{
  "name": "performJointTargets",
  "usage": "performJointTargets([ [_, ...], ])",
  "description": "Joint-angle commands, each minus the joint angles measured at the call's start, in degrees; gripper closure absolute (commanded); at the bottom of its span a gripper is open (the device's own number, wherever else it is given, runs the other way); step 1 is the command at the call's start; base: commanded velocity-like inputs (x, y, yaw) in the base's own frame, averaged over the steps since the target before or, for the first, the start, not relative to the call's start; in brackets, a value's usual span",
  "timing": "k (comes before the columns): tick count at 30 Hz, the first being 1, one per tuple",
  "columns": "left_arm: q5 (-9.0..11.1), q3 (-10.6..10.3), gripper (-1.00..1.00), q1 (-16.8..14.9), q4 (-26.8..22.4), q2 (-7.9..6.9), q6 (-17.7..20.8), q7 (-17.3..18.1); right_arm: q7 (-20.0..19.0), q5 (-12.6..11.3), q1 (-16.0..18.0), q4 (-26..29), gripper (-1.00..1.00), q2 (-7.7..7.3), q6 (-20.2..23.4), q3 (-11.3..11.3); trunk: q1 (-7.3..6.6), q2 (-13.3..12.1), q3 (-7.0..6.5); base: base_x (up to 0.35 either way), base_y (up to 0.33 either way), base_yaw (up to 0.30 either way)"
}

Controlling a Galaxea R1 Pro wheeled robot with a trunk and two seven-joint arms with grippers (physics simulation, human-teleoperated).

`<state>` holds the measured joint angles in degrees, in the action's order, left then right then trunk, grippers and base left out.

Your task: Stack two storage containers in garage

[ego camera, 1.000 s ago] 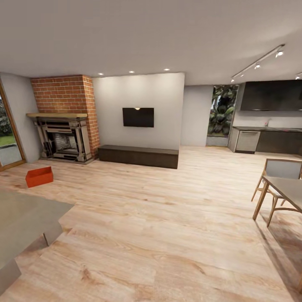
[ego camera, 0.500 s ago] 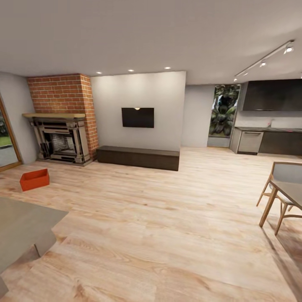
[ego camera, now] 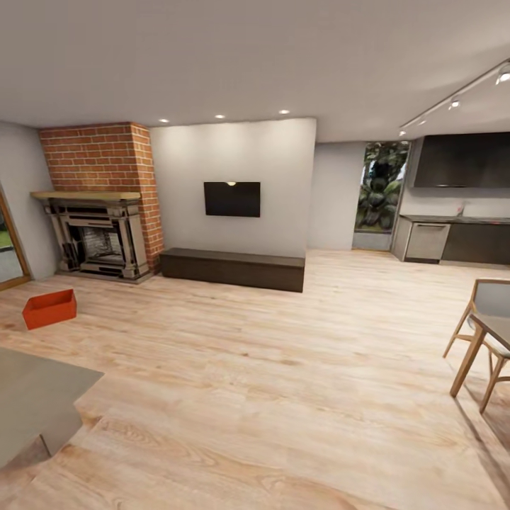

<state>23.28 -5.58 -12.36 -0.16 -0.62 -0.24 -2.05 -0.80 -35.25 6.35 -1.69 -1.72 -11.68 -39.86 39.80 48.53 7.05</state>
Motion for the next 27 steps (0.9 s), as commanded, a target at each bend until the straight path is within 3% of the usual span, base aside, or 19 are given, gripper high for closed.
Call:
performJointTargets([
  [1,0.4,-0.5,-1.0,0.0,0.0,0.0,0.0,-0.1,-0.1,-0.4,0.1,-0.1,-1.0,0.04,-0.3,-0.5,0.04,0.1,0.09,0.323,0.0,0.0],
  [18,0.4,-0.5,-1.0,0.0,0.0,0.0,0.0,-0.1,-0.1,-0.6,0.1,-0.2,-1.0,0.03,-0.3,-0.2,0.04,0.1,0.09,0.323,0.0,0.006],
  [27,0.4,-0.5,-1.0,0.0,0.0,0.0,0.0,-0.1,-0.1,-0.9,0.1,-0.2,-1.0,-0.07,-0.3,0.4,0.04,0.1,0.09,0.323,0.0,0.221],
])
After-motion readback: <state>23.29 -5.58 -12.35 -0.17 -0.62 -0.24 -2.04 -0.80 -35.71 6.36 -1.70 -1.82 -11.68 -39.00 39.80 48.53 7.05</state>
